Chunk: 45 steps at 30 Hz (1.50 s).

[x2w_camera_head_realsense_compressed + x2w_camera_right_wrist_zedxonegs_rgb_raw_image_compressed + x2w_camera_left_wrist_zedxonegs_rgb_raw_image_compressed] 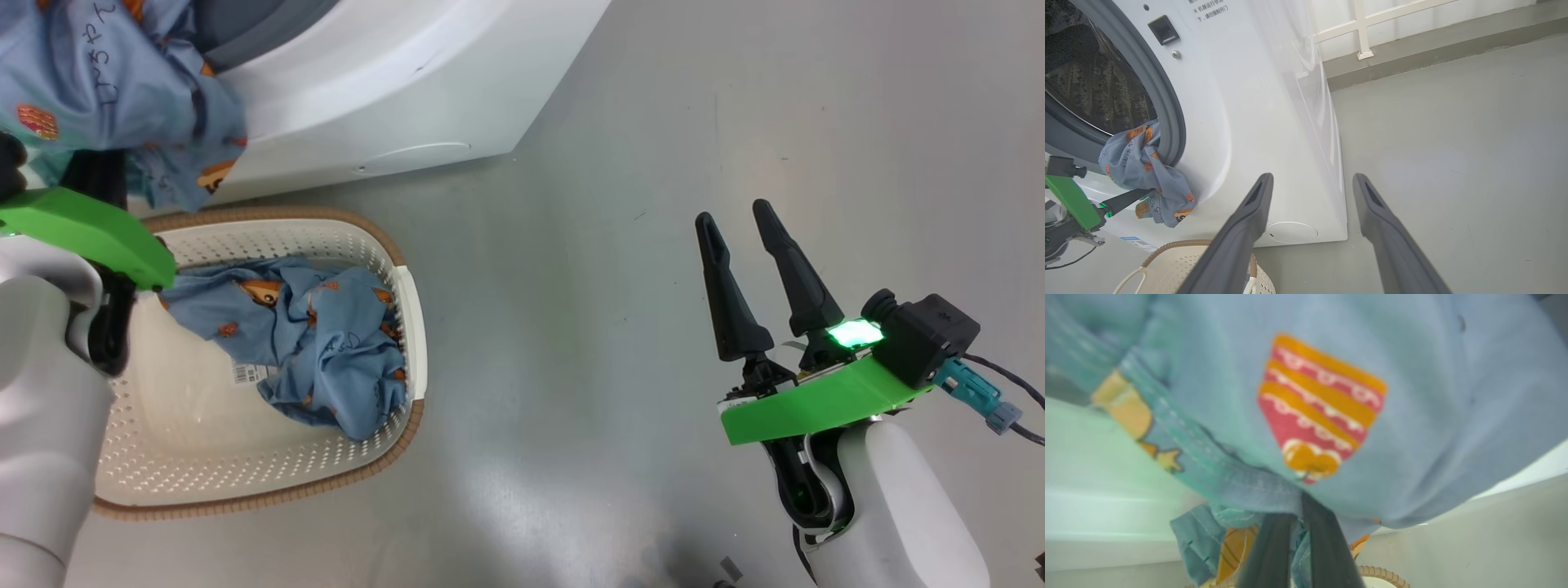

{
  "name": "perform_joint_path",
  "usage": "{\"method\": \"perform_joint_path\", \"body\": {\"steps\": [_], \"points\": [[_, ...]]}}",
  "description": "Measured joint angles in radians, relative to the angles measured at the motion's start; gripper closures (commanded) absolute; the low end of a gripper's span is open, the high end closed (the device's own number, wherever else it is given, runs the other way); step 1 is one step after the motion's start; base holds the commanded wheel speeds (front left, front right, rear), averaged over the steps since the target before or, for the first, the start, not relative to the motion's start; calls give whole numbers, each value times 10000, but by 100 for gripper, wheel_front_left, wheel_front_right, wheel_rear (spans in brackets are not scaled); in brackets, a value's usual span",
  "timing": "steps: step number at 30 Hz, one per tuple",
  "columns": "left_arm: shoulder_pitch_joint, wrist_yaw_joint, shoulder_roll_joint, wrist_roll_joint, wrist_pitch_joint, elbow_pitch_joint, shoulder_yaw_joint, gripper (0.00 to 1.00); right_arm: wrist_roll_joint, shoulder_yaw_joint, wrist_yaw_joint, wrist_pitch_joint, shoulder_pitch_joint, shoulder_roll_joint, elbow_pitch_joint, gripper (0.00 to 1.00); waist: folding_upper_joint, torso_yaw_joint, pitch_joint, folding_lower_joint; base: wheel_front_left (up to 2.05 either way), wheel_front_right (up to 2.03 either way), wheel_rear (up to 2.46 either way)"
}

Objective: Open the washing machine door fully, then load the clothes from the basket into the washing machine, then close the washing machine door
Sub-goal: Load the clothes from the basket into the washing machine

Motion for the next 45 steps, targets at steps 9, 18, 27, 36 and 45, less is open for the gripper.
{"method": "perform_joint_path", "body": {"steps": [9,18,27,36,45], "points": [[652,0,322,23,-94,-1595,-571,100,-2,-65,0,0,10,-2,67,0,0,91,-188,0,0,0,0],[950,297,880,727,-121,-3641,-138,100,-15,-96,0,0,18,-2,107,0,0,217,-344,0,0,0,0],[-506,546,1285,725,1264,-3384,19,100,0,130,0,0,12,2,69,0,0,33,-105,0,0,0,0],[-2601,817,1363,1058,2669,-1651,-163,100,307,201,0,0,10,4,-69,0,0,-578,233,0,0,0,0],[-4275,1156,1440,1392,2234,-614,-150,100,529,451,0,0,26,12,-163,0,0,-1256,436,0,0,0,0]]}}
